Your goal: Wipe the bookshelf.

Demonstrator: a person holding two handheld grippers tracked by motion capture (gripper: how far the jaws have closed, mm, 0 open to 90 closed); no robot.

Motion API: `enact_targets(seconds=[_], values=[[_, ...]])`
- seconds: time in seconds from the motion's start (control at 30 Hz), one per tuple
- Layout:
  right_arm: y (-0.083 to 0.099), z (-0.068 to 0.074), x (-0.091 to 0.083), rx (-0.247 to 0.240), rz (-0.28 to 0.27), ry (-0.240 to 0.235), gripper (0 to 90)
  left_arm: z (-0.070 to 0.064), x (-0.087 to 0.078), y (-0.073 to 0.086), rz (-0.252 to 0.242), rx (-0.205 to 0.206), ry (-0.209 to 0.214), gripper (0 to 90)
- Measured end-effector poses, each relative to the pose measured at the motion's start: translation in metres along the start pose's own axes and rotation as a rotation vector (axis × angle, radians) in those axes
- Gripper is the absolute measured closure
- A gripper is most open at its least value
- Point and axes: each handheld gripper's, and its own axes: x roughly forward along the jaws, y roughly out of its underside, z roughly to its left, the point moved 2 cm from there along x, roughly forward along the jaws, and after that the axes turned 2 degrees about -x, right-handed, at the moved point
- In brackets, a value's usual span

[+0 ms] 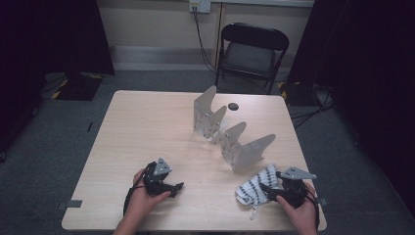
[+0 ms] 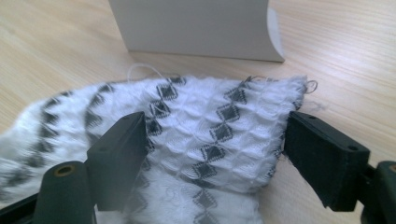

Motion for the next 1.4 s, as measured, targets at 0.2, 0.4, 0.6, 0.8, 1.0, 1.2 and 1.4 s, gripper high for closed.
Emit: enact_targets(seconds=[0.2,0.4,0.6,0.8,1.0,1.2,1.4], values=[[0.005,-0.002,0.010,-0.008,0.007,-0.007,16.2,0.000,0.000,0.000,0.000,0.000,-0.002,16.1],[0.010,-0.006,0.013,0.026,0.013,-0.025,14.5,0.000,0.000,0.000,0.000,0.002,-0.007,15.8],[0.010,-0.004,0.014,0.037,0.028,-0.014,14.7,0.002,0.001,-0.001,0.006,0.003,-0.008,15.4],[0.011,-0.005,0.014,0.052,0.034,-0.021,14.7,0.002,-0.002,-0.012,0.036,0.003,-0.001,19.9],[0.011,-0.006,0.015,0.055,0.036,-0.026,14.7,0.000,-0.007,-0.038,0.028,0.004,0.018,20.9],[0.011,-0.005,0.014,0.052,0.035,-0.023,14.7,-0.003,-0.012,-0.072,0.006,0.013,0.044,21.1],[0.010,-0.004,0.014,0.024,0.027,-0.018,14.8,-0.005,-0.014,-0.101,0.014,0.009,0.069,21.2]])
